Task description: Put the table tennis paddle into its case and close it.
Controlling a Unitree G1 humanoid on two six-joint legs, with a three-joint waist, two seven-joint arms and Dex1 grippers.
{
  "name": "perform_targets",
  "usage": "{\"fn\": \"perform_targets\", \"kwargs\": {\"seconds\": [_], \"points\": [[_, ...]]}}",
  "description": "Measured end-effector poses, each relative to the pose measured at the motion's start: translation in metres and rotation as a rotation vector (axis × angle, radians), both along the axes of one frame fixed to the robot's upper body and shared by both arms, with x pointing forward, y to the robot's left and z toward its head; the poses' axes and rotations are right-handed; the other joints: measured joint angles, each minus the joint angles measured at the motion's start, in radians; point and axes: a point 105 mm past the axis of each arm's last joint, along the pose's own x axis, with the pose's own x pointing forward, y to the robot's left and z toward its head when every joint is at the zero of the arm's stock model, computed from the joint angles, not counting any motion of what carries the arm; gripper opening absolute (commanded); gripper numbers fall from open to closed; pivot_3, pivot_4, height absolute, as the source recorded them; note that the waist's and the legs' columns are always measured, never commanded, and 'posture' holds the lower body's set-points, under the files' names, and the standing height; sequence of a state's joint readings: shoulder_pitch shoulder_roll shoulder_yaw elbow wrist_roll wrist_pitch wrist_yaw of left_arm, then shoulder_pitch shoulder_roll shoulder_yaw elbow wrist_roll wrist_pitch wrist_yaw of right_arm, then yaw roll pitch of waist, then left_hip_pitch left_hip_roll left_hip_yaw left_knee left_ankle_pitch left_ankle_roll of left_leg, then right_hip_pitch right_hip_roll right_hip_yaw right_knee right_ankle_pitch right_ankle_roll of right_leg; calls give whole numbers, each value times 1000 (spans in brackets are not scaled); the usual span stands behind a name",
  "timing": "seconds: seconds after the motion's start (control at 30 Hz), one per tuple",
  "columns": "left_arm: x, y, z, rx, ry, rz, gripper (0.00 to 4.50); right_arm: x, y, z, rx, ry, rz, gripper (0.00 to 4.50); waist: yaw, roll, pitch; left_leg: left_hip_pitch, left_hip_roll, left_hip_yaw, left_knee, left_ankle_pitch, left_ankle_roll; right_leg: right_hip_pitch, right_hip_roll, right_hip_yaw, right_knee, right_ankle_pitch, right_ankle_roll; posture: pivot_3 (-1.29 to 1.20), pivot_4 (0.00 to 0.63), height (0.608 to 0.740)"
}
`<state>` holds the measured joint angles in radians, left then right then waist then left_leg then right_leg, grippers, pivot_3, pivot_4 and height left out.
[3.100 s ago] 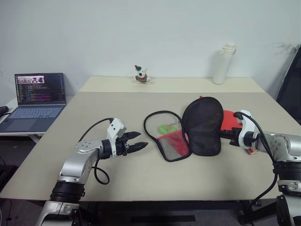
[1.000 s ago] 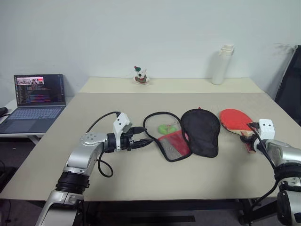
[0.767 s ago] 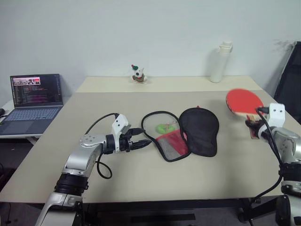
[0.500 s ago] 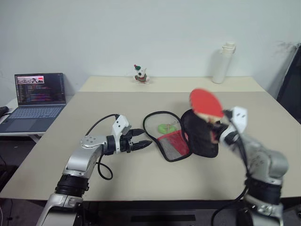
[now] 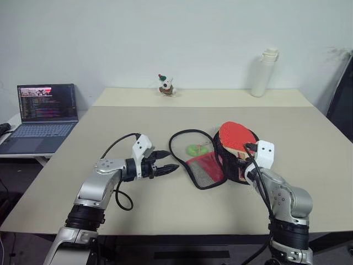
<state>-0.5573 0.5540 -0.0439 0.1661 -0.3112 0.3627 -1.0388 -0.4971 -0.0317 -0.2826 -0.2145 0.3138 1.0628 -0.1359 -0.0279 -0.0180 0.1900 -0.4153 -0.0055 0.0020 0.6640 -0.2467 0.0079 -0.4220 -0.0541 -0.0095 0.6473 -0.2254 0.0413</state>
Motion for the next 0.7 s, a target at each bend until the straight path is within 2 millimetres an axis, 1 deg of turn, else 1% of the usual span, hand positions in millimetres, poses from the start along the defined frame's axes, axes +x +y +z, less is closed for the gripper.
{"fn": "perform_targets", "kwargs": {"seconds": [0.1,0.37,0.43,0.5,0.7], "points": [[0,1,-2,0,5,3,3330,2,-4,-5,-14,10,-12,1076,-1,0,0,0,0,0,0,0,0,0,0,0,0,0,0,0,150,740],[-1,0,-2,0,3,2,3330,3,1,-6,-27,12,1,1076,-1,0,0,0,0,0,0,0,0,0,0,0,0,0,0,0,150,740],[-1,0,-2,0,3,2,3330,3,1,-6,-27,13,-3,1803,-2,0,0,0,0,0,0,0,0,0,0,0,0,0,0,0,150,740],[-1,0,-2,0,4,2,3330,3,3,-6,-28,10,1,2338,-2,0,0,0,0,0,0,0,0,0,0,0,0,0,0,0,150,740],[-1,0,-2,0,5,3,3330,4,5,-4,-35,-1,3,4489,-1,0,0,0,0,0,0,0,0,0,0,0,0,0,0,0,150,740]]}}
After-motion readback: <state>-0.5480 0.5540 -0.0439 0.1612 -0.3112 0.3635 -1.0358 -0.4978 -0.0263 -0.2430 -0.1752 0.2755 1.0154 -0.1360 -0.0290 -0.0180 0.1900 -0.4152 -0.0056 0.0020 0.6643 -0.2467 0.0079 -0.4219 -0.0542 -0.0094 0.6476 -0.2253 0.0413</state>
